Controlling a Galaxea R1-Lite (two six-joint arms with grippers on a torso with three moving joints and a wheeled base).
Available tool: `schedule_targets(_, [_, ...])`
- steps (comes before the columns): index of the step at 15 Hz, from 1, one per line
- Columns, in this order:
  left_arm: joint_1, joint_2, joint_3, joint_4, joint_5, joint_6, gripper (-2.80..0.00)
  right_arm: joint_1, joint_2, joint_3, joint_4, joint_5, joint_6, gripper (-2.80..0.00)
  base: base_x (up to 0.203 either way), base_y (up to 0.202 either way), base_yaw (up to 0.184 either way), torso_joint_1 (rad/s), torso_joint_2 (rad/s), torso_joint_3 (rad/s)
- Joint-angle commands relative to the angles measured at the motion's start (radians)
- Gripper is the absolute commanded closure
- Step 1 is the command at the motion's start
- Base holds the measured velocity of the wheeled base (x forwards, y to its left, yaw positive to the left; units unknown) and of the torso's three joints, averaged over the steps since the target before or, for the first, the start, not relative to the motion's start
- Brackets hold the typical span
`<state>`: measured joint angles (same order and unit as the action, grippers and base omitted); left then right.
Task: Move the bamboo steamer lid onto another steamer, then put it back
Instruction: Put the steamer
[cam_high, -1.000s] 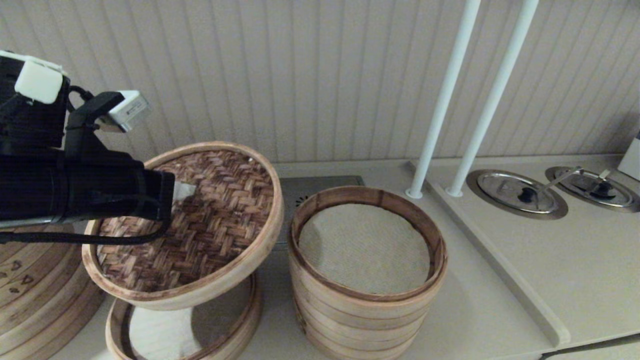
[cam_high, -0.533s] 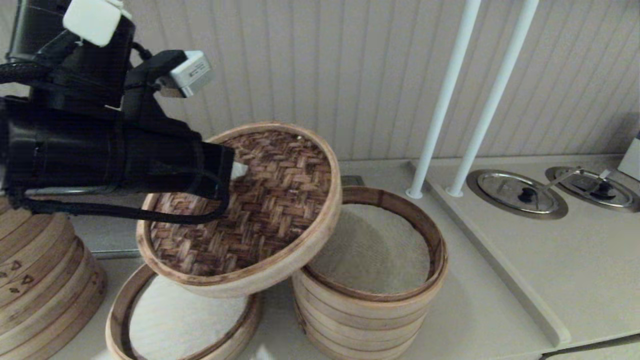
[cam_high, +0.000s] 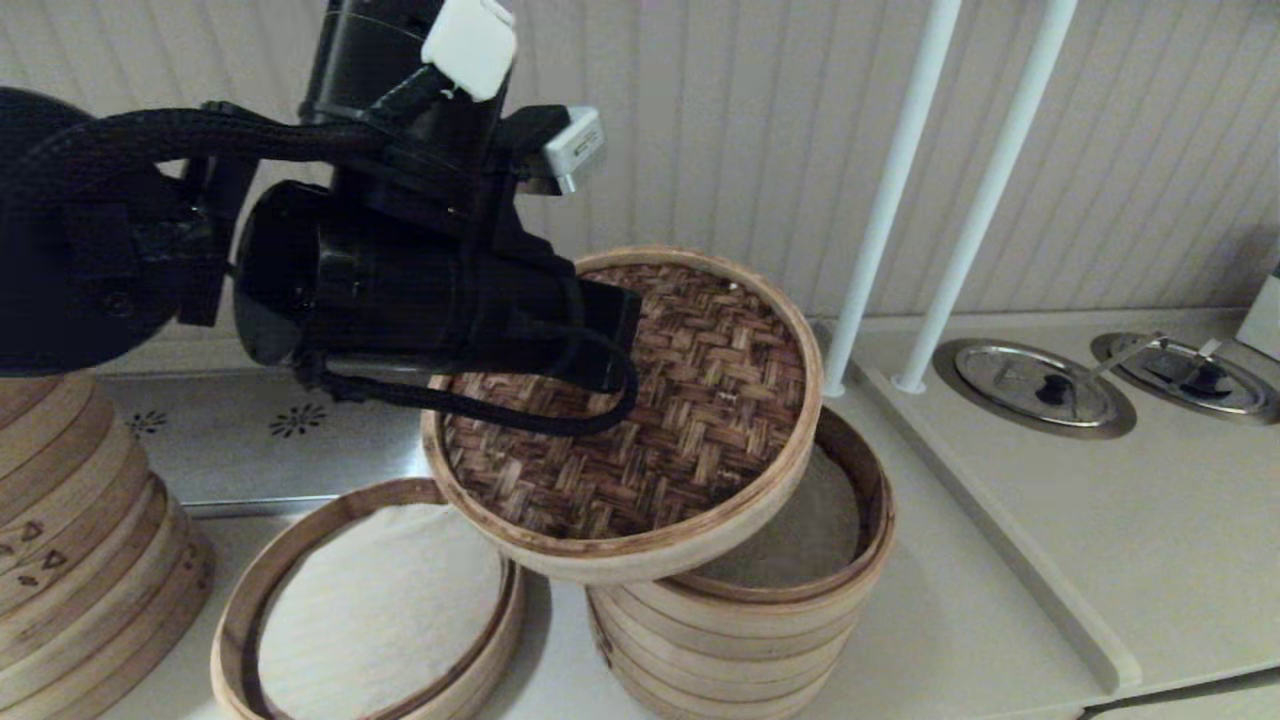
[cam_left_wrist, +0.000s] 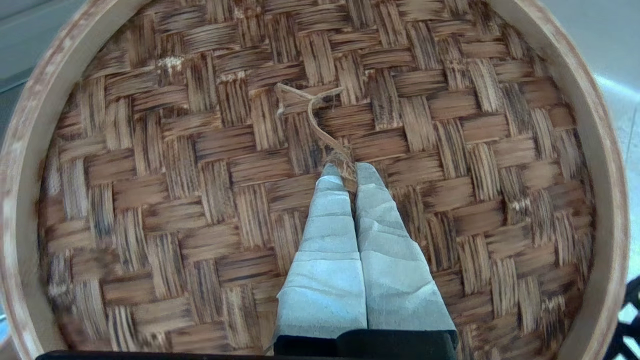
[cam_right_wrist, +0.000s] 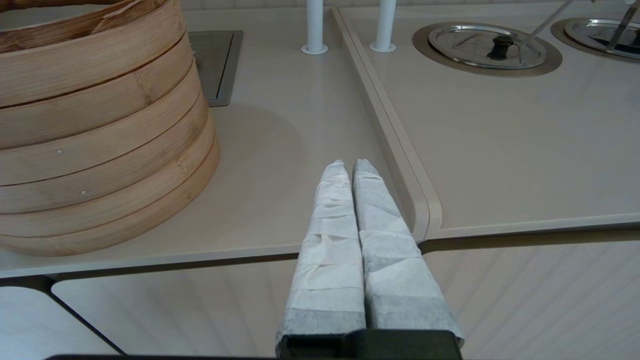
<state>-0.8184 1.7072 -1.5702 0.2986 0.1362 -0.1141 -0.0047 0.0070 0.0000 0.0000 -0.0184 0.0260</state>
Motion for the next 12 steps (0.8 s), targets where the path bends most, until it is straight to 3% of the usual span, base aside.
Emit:
schedule_targets(1, [-0.022, 0.076, -0.053, 0.001, 0.002, -0.001, 0.0, 0.0, -0.001, 0.003, 0.0, -0.001, 0.0, 0.0, 0.0, 0.0, 0.0, 0.0, 0.0, 0.0])
schedule_targets(7, [-0.096, 0.186, -0.163, 0.035, 0.011, 0.004, 0.0, 0.0, 0.001, 0.003, 0.0, 0.0, 0.0, 0.0, 0.0, 0.0, 0.0, 0.0, 0.0, 0.0])
schedule_targets(10, [-0.132, 0.245, -0.223, 0.057, 0.077, 0.011, 0.0, 0.0, 0.001, 0.004, 0.0, 0.0, 0.0, 0.0, 0.0, 0.0, 0.0, 0.0, 0.0, 0.0])
schedule_targets(12, [-0.143, 0.264, -0.224, 0.056, 0.082, 0.011, 0.0, 0.0, 0.001, 0.005, 0.0, -0.001, 0.0, 0.0, 0.0, 0.0, 0.0, 0.0, 0.0, 0.0])
